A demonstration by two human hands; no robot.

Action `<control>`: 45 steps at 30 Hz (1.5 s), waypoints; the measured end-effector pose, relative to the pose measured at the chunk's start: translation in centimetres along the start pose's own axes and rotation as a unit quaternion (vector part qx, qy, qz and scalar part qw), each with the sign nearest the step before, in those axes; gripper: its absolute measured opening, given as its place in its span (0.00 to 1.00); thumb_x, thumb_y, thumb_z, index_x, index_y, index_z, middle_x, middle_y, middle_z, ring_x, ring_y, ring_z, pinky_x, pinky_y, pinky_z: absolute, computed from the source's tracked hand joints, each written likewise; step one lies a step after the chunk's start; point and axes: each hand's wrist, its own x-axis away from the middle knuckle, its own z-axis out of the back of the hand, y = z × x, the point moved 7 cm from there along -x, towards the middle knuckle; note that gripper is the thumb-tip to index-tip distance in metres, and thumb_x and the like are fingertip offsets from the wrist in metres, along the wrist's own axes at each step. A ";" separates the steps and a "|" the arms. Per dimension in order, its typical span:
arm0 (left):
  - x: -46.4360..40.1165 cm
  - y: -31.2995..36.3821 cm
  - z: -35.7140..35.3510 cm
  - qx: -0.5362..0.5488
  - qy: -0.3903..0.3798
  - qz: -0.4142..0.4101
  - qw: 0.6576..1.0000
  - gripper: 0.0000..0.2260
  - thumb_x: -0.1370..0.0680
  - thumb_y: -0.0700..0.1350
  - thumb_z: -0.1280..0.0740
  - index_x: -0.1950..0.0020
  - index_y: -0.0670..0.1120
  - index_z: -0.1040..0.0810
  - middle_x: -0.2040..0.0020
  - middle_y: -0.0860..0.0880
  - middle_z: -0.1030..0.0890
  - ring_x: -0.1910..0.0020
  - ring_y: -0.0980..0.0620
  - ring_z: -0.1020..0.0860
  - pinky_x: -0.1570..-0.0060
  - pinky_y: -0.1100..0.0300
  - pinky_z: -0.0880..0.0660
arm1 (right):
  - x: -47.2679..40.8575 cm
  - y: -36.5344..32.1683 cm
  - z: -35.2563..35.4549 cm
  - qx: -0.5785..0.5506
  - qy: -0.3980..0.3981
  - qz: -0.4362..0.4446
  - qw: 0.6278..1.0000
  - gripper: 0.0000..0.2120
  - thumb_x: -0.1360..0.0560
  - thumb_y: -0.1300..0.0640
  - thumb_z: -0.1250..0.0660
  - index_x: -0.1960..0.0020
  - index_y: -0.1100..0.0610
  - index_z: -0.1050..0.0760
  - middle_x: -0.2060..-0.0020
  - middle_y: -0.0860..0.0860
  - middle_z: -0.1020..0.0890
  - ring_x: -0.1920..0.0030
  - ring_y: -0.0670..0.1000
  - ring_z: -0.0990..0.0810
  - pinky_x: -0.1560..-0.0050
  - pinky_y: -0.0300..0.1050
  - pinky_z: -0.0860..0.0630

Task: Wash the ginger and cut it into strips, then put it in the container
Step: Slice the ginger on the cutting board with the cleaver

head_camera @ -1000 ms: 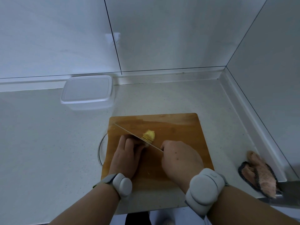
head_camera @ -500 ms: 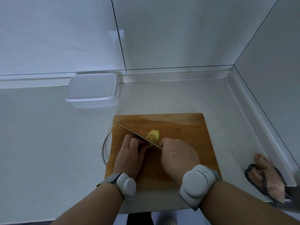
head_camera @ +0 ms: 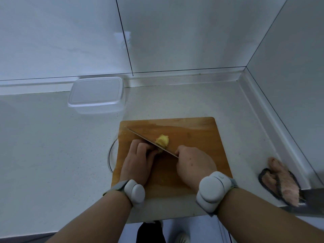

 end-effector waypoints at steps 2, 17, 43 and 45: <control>0.0 0.1 0.0 -0.002 -0.005 0.000 1.000 0.08 0.25 0.53 0.38 0.52 0.50 0.32 0.53 0.47 0.28 0.63 0.52 0.27 0.67 0.63 0.29 | 0.5 0.5 0.1 -0.004 0.000 -0.007 1.000 0.09 0.20 0.59 0.40 0.43 0.52 0.24 0.55 0.50 0.19 0.57 0.51 0.20 0.52 0.48 0.20; 0.0 -0.2 -0.2 -0.016 -0.020 0.022 0.999 0.11 0.28 0.41 0.27 0.51 0.45 0.27 0.51 0.43 0.26 0.63 0.45 0.23 0.66 0.61 0.29 | 2.2 0.8 0.8 -0.023 -0.006 -0.008 1.000 0.08 0.21 0.58 0.38 0.46 0.51 0.22 0.59 0.48 0.19 0.60 0.48 0.20 0.57 0.43 0.21; 0.1 -0.6 -0.4 0.000 -0.011 0.009 1.000 0.08 0.25 0.52 0.39 0.51 0.50 0.32 0.51 0.53 0.32 0.60 0.58 0.30 0.61 0.77 0.37 | -1.6 -2.0 -0.4 -0.005 -0.024 0.010 1.000 0.13 0.19 0.62 0.42 0.38 0.55 0.25 0.51 0.53 0.19 0.53 0.54 0.19 0.52 0.48 0.21; 0.1 -0.6 -0.4 0.002 -0.010 0.014 1.000 0.08 0.25 0.52 0.39 0.51 0.50 0.32 0.51 0.53 0.33 0.61 0.58 0.30 0.62 0.75 0.36 | -1.6 -2.0 -0.4 -0.005 -0.023 0.012 1.000 0.13 0.19 0.62 0.42 0.38 0.54 0.25 0.50 0.53 0.19 0.54 0.54 0.20 0.53 0.48 0.21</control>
